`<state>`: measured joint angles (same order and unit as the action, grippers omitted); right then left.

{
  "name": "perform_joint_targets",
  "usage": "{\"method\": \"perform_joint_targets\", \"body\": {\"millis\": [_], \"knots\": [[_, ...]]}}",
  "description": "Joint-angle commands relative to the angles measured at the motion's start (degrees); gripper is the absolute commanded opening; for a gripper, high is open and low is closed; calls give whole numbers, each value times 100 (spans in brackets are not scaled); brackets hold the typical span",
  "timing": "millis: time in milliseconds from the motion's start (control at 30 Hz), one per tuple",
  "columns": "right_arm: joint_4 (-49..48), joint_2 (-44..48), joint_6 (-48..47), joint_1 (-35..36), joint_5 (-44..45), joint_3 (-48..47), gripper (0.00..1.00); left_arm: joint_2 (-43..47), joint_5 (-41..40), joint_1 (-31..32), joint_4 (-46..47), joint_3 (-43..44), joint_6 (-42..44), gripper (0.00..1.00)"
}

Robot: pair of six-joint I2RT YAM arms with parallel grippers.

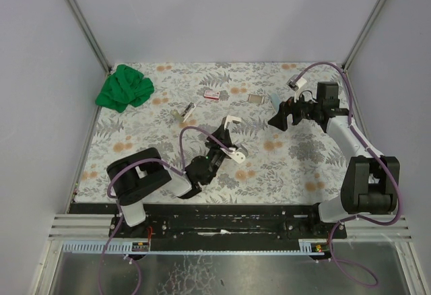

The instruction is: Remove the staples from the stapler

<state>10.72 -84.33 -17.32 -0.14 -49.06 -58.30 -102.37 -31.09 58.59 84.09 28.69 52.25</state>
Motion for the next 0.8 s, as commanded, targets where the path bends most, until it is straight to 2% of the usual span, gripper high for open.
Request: {"method": "perform_joint_targets", "body": {"millis": [0,33,100,133,167,300,400,600,667,767], "knots": [[-217,251,99,-30,-171,7,99,219,-22,35,31,56,-434,0],[-213,244,109,-30,-178,17,99,507,143,42,-255,21,-629,0],[-226,242,108,-30,-196,44,99,1355,1424,-5,-1892,-51,-1203,0],[-234,230,106,-30,-247,51,99,1608,1681,-57,-2655,26,-1490,0],[-237,214,106,-36,-311,56,99,1662,1571,-75,-2874,81,-1640,0],[-258,186,67,-30,-478,71,99,1295,372,-59,-1906,194,-1121,0],[-260,189,45,-30,-546,72,99,1508,561,-85,-2202,238,-1084,0],[-205,260,-52,-30,-743,107,99,1133,408,-97,-2123,305,-1141,0],[-98,317,-263,-24,-909,141,99,1143,455,-159,-2491,413,-1444,0],[71,411,-644,4,-1188,214,99,1444,971,-408,-3752,773,-2214,0]]}}
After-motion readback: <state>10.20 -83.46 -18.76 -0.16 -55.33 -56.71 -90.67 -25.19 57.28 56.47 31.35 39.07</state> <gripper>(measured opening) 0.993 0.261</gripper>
